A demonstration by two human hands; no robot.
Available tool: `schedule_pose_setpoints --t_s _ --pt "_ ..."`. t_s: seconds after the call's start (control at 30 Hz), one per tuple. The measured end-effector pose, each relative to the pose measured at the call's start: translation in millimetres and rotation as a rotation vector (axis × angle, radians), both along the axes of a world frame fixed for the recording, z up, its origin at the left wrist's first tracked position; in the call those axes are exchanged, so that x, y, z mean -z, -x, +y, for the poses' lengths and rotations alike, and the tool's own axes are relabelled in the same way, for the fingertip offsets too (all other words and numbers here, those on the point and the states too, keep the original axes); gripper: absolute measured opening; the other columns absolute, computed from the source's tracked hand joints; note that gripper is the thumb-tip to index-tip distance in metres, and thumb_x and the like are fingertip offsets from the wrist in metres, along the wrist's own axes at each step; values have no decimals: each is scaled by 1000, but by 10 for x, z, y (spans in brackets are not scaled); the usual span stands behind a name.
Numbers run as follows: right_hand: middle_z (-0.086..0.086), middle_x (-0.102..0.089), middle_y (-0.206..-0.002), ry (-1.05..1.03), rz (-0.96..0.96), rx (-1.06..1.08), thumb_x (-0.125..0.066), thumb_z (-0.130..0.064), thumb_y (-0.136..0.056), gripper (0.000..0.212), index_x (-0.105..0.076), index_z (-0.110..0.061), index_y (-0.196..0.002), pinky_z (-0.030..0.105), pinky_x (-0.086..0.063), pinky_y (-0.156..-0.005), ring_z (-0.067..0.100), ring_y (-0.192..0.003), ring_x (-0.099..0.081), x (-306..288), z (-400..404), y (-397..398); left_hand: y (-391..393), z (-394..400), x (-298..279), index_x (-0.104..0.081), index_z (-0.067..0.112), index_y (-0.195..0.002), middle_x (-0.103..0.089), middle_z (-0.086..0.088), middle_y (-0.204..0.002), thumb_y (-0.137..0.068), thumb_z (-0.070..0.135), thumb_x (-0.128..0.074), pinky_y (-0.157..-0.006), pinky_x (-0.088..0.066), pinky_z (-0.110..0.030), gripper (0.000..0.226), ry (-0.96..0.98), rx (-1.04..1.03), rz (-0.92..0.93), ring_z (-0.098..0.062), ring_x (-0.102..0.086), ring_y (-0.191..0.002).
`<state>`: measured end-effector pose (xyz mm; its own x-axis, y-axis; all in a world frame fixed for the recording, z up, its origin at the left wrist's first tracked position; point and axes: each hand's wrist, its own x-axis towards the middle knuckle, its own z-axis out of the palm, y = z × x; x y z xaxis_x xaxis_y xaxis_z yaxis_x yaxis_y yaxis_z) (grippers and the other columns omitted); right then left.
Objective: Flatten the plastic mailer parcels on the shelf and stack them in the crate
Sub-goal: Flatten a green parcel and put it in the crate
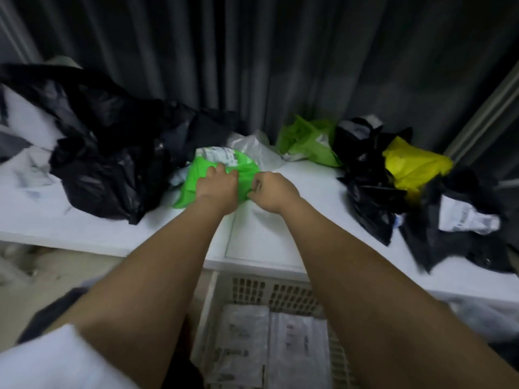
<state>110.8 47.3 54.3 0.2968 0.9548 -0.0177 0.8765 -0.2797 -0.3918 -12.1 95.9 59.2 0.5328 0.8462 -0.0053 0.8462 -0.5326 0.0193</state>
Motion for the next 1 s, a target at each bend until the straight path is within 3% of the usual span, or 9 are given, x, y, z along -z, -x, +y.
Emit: schedule_pose_setpoints --t_s 0.1,0.17,0.23,0.33,0.4,0.6,0.73,0.83,1.0 --pt "9 -42 -139 0 -5 -57 -65 -27 -83 59 -43 -23 -138 37 -44 -96 32 -124 -44 126 469 116 114 364 85 -35 13 -139 -32 -16 -140 -89 25 -54 -102 -36 -47 55 37 -54 -36 -38 -29 -132" --pt "8 -25 -150 45 -114 -79 -68 -32 -81 80 -24 -29 -148 40 -35 -103 34 -133 -28 269 651 163 182 552 191 -31 16 -141 -29 -15 -141 -87 26 -57 -105 -33 -48 60 83 -95 -56 -36 -27 -133" --pt "9 -28 -145 -10 -282 -53 -70 -35 -77 86 -21 -30 -148 41 -27 -103 33 -129 -28 431 753 145 234 694 312 -29 15 -140 -25 -14 -143 -84 25 -59 -105 -33 -50 65 115 -122 -125 -36 -26 -133" --pt "8 -52 -119 -216 -423 0 -71 -31 -75 59 -50 -21 -129 38 -23 -93 32 -112 -41 603 839 80 263 843 451 -26 12 -138 -20 -14 -146 -79 22 -62 -107 -33 -50 70 101 -123 -228 -37 -25 -134" --pt "8 -58 -109 -268 -442 -11 -68 -27 -76 40 -61 -18 -114 38 -20 -91 32 -108 -43 621 865 33 258 890 515 -24 11 -140 -18 -15 -148 -76 21 -63 -108 -32 -50 76 86 -128 -290 -38 -25 -135" --pt "2 -51 -118 -258 -319 -79 -59 -24 -83 35 -61 -22 -118 35 -20 -96 27 -117 -34 368 746 -150 167 841 483 -4 22 -152 -11 -15 -152 -77 29 -70 -109 -30 -52 100 133 -105 -416 -41 -23 -137" --pt "1 -53 -121 -283 -267 -85 -61 -28 -86 37 -59 -22 -122 33 -19 -98 26 -122 -35 156 547 -294 80 698 300 -21 20 -146 -14 -16 -150 -73 28 -73 -108 -33 -47 90 147 -56 -416 -42 -23 -137" --pt "5 -58 -123 -244 -259 -64 -60 -31 -87 38 -59 -20 -123 33 -28 -95 28 -120 -43 -58 349 -361 0 584 163 -25 11 -142 -18 -21 -146 -76 21 -72 -105 -36 -49 82 187 -17 -456 -48 -35 -129" --pt "11 -65 -105 -157 -124 -33 -66 -25 -78 24 -62 -16 -100 32 -42 -75 32 -102 -59 -156 -113 -461 -311 221 -34 -26 9 -137 -22 -23 -142 -82 12 -63 -97 -39 -49 67 78 83 -234 -48 -43 -119"
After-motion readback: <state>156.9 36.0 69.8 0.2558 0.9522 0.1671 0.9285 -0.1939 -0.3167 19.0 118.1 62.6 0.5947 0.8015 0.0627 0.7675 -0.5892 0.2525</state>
